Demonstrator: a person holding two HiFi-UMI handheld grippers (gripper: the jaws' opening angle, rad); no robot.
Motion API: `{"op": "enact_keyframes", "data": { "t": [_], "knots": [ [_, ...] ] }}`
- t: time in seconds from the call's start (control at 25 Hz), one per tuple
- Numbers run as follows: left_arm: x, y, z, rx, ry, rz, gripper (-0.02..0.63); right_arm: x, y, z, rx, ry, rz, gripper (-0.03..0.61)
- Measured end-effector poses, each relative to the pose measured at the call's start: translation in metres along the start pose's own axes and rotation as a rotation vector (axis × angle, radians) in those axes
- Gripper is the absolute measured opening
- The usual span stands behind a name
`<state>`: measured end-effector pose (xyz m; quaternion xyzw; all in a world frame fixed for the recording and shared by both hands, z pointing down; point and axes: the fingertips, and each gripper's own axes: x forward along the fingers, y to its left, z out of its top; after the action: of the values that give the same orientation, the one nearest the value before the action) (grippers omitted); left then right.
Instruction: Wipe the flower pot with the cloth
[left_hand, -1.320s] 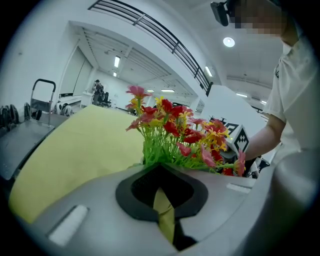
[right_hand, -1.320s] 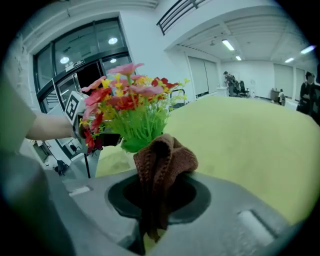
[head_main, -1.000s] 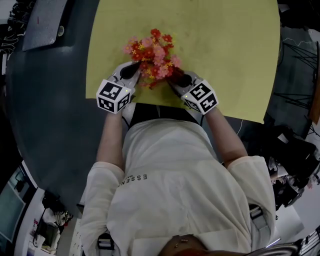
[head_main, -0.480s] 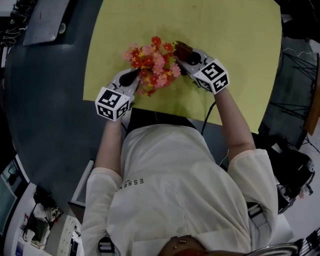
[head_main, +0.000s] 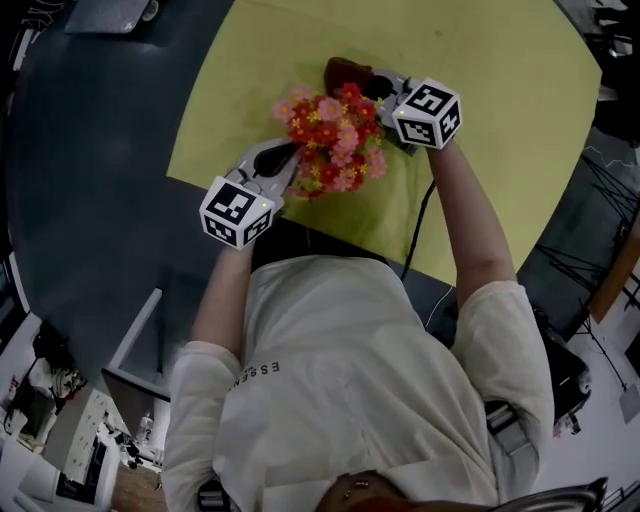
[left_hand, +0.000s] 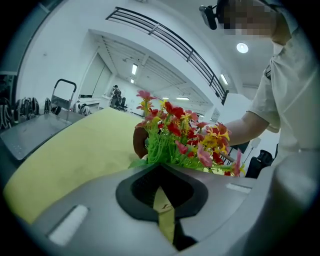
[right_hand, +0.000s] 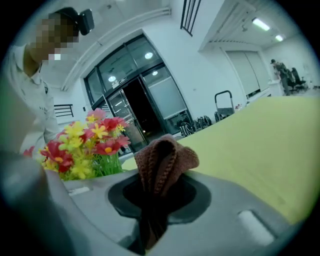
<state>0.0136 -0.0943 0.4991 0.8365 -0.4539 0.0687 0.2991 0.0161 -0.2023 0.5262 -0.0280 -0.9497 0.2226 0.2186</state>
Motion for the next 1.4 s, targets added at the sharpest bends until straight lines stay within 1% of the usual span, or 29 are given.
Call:
{"op": "enact_keyframes", "data": {
  "t": [0.12,0.28,0.36,0.56,0.8,1.2,1.4],
  "knots": [
    [-0.001,0.0,0.001,-0.021,-0.01,0.019,0.014,0.014,0.007,0.001,0.042,0.019,0.095,0.055],
    [-0.004,0.004,0.005,-0.032,-0.027,0.03,0.012,0.029,0.018,-0.001,0.096,0.054,0.17,0.055],
    [-0.006,0.006,0.004,-0.032,-0.034,0.04,0.012,0.033,0.023,-0.004,0.121,0.062,0.194,0.057],
    [-0.008,0.006,0.002,-0.024,-0.028,0.055,0.012,0.025,0.028,-0.01,0.163,0.029,0.206,0.057],
    [-0.006,0.007,0.001,-0.009,-0.026,0.059,0.012,0.004,0.027,-0.023,0.167,0.012,0.168,0.057],
    [-0.006,0.01,0.001,-0.003,-0.042,0.062,0.011,-0.035,0.033,-0.045,0.193,-0.03,0.047,0.057],
    [-0.006,0.01,0.0,0.01,-0.05,0.064,0.011,-0.052,0.048,-0.063,0.204,-0.046,-0.015,0.057]
  ]
}}
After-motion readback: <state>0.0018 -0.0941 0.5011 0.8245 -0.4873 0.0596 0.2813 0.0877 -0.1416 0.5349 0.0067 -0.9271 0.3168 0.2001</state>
